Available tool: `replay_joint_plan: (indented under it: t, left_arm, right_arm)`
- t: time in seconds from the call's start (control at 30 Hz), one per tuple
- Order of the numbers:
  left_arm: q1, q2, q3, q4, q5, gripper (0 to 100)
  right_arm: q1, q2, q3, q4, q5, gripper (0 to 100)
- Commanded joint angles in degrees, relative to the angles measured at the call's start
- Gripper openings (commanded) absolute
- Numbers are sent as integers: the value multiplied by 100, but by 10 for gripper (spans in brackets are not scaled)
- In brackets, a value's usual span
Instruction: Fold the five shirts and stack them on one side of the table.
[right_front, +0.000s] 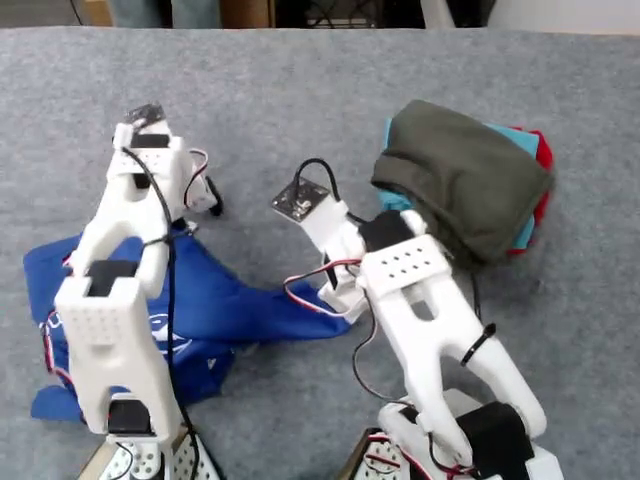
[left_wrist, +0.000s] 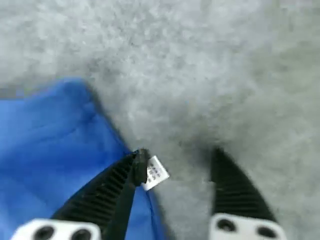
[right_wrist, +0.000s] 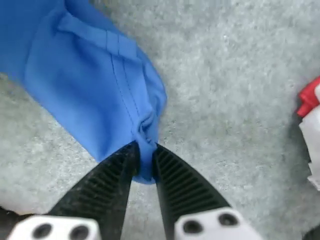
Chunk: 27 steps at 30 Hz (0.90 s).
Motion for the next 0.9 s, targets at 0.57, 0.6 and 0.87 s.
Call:
replay_joint_plan:
  t: [0.57, 0.6, 0.87]
  left_arm:
    - [-796, 1116, -4189, 3297, -923, 32]
    - [-804, 1116, -4119, 3297, -905, 46]
    - [-857, 1363, -3204, 3042, -527, 220]
  right_arm:
    - [-35, -154, -681, -1020, 35, 14]
    - [-53, -154, -796, -1020, 35, 14]
    - [-53, 31, -1692, -1020, 35, 14]
